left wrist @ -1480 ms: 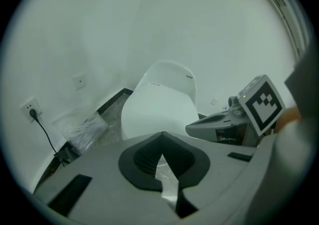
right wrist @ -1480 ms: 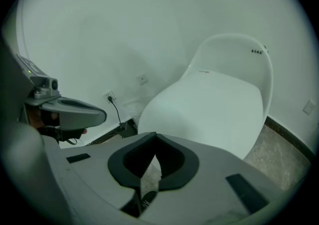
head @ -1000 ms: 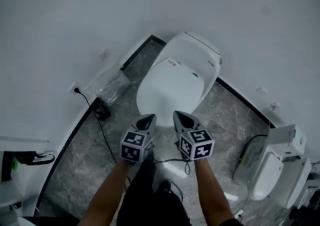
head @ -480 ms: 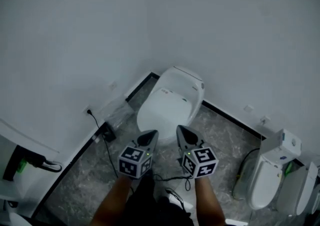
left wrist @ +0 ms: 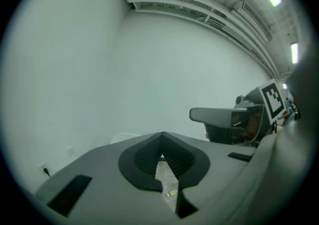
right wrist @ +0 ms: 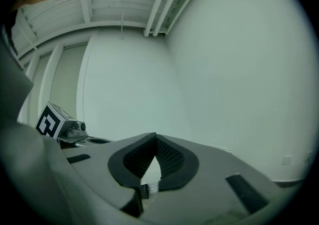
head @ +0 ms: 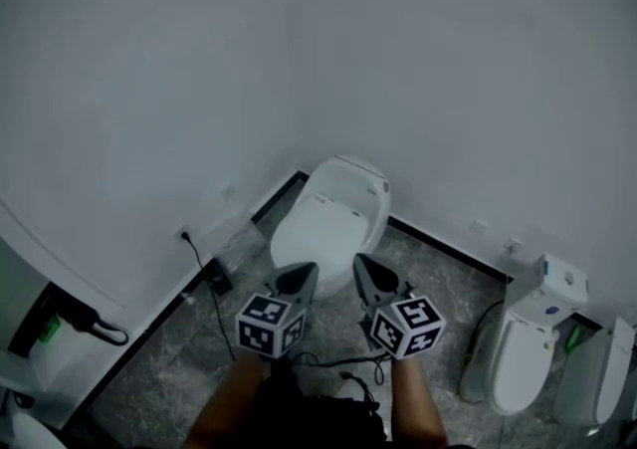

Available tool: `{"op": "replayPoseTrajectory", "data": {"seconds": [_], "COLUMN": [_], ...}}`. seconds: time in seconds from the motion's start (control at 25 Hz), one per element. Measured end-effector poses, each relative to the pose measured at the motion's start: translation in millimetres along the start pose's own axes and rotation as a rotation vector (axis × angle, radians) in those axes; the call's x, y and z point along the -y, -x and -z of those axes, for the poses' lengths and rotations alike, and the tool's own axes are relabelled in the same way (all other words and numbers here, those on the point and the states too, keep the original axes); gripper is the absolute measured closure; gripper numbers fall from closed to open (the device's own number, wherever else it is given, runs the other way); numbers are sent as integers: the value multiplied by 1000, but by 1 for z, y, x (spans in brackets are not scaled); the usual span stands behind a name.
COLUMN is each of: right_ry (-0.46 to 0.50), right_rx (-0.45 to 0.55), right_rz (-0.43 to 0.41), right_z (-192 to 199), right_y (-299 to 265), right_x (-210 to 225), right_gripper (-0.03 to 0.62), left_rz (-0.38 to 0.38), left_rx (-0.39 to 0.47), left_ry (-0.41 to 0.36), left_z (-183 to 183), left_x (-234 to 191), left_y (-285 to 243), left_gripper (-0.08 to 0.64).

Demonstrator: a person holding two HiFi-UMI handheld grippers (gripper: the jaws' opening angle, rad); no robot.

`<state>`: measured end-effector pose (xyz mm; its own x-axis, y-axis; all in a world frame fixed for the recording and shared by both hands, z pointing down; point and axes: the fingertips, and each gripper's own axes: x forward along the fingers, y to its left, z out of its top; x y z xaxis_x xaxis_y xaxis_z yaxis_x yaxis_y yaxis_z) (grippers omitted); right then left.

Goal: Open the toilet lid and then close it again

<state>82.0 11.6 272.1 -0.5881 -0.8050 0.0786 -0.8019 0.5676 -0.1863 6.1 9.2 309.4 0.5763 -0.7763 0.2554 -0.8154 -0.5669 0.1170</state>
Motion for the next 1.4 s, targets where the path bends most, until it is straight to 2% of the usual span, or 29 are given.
{"op": "replayPoseTrajectory", "data": {"seconds": [0.44, 0.68, 0.96, 1.4], "right_ry": [3, 45, 91, 91], "right_rx": [7, 16, 39, 57], "right_rz": [24, 37, 34, 20], "right_z": [-13, -27, -45, -51], "right_y": [4, -6, -12, -14], "right_x": [-24, -41, -63, -78], "right_gripper": [584, 586, 586, 584], "left_rz": [14, 44, 74, 94], "left_rx": [32, 47, 79, 95], "left_ry": [-46, -87, -99, -118], "left_z": [-27, -41, -56, -64], "left_x": [-1, -10, -21, -22], "left_y": [28, 33, 41, 50], "left_gripper": [553, 552, 552, 552]}}
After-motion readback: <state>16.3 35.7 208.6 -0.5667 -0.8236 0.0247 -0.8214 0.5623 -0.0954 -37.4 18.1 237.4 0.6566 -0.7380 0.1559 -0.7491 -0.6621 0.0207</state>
